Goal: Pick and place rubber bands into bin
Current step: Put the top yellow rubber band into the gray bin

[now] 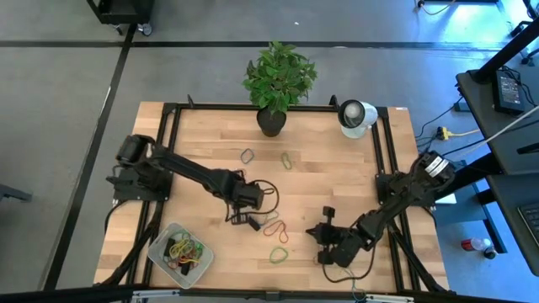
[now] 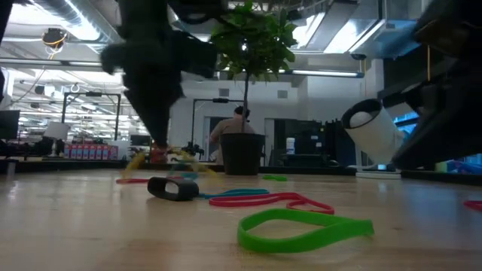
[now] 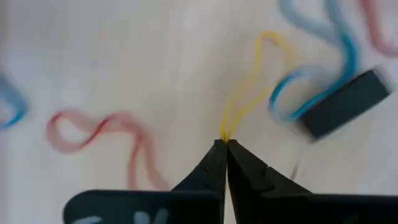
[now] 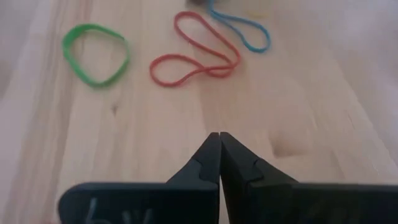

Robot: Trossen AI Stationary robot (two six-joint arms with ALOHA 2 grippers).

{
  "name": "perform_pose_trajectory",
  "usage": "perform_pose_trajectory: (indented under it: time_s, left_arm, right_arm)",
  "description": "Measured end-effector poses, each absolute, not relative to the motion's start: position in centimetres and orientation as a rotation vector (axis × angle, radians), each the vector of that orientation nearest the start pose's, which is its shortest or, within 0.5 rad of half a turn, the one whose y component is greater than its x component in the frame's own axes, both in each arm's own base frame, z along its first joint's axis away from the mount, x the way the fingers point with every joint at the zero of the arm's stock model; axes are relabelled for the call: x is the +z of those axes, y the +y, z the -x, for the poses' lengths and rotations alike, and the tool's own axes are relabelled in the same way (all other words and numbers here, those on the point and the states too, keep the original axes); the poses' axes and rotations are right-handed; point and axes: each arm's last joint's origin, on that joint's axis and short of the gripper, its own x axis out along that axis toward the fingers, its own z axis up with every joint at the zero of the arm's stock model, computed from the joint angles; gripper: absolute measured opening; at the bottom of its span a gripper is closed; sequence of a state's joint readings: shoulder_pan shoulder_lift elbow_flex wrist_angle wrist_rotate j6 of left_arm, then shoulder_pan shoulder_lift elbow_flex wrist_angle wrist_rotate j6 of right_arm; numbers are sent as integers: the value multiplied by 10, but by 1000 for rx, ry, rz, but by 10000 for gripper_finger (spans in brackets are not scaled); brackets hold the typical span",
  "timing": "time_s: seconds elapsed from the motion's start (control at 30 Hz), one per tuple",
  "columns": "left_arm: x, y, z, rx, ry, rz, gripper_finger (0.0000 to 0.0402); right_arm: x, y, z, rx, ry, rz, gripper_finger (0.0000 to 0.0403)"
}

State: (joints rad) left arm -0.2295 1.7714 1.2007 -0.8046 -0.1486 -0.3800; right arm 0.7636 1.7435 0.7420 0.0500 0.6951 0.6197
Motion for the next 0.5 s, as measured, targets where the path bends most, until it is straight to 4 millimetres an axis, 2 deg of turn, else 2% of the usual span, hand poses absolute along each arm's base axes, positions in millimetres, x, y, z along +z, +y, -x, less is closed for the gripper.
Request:
perform_pose_trajectory:
  time_s: [0.1, 0.27, 0.5]
  left_arm:
    - [204, -68, -312, 206, 1308, 78, 2]
    - [235, -65, -297, 250, 1220, 133, 2]
    - [266, -79, -265, 307, 1180, 267, 2]
  right_arm:
    - [115, 189, -217, -165, 651, 52, 5]
    - [118, 170, -198, -122, 564, -30, 3]
    - [128, 142, -170, -42, 372, -72, 4]
